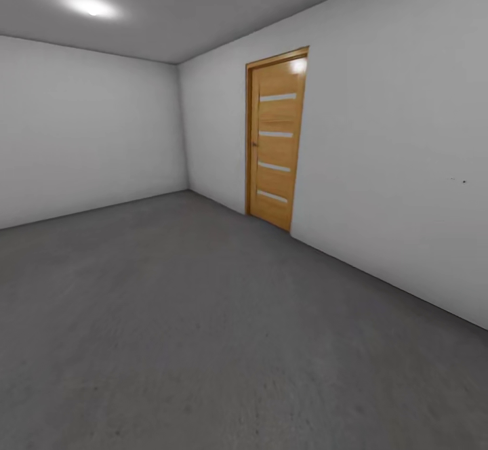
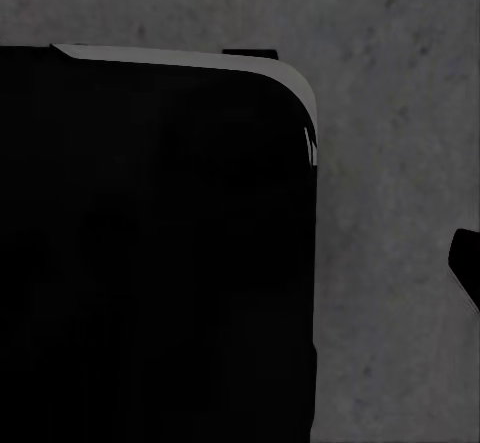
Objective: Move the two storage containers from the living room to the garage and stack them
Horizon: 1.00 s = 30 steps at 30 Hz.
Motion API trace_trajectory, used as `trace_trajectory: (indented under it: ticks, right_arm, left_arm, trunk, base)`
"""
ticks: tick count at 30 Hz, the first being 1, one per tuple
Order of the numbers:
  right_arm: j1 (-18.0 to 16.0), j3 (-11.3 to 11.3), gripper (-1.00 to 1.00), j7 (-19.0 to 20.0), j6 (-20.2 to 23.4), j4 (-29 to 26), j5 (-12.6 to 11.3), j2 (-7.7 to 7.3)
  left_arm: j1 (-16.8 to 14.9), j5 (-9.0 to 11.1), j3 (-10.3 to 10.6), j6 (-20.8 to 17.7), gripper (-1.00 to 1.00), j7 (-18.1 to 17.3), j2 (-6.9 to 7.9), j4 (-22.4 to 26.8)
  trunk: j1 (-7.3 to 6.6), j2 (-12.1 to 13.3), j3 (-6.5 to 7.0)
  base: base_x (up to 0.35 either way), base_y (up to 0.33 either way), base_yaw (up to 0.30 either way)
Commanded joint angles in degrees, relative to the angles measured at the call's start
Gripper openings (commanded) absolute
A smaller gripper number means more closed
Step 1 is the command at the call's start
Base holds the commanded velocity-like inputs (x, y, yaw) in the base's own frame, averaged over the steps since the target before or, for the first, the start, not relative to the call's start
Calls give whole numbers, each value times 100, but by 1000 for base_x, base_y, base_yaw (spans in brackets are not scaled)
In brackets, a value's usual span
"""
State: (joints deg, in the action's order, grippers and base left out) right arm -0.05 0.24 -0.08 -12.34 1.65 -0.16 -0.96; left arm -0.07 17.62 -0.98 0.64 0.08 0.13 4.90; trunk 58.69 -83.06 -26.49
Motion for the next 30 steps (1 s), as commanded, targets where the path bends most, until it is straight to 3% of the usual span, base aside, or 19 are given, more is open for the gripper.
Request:
trace_trajectory:
  ticks: [1,30]
  right_arm:
    - [-4,3,100,-1,-32,11,-2,0]
    - [-4,3,100,-1,-32,11,-2,0]
  left_arm:
    - [-1,22,-7,7,100,1,1,2]
    - [-2,23,-8,8,100,1,-13,2]
  trunk:
    - [3,-2,-4]
    - [3,-2,-4]
  base:
    - [323,0,0]
    - [323,0,0]
